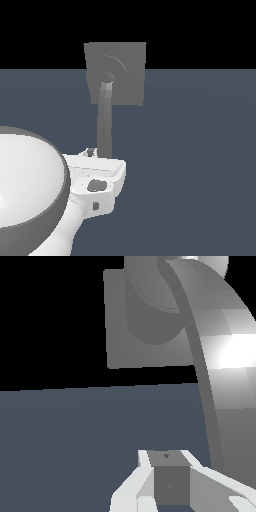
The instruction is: Turn on the faucet by rotating a designated handle.
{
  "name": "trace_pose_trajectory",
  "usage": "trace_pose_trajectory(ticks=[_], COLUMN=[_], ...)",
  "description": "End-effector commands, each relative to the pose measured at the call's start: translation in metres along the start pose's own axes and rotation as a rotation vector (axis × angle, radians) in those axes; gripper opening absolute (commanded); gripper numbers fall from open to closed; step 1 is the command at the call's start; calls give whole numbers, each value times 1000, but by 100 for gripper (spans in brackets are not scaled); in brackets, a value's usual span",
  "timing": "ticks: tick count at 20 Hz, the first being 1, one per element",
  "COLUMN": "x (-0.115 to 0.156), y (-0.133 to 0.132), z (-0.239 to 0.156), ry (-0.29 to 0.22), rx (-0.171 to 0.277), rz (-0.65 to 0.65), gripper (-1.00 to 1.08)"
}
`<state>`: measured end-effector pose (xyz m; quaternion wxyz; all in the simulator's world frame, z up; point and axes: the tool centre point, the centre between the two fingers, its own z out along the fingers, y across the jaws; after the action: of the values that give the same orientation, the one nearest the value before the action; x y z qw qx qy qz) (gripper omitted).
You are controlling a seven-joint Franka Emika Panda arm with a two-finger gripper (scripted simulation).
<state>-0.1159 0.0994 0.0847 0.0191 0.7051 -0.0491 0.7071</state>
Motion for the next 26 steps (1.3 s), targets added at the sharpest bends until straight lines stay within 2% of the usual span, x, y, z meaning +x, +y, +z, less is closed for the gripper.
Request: trace_pose_trajectory(ticks=[1, 26], x=[1, 7], y=[11, 101], z=[0, 0], ry=[0, -1], rx=[-4, -4], rz=[-2, -4], gripper=[-100, -100])
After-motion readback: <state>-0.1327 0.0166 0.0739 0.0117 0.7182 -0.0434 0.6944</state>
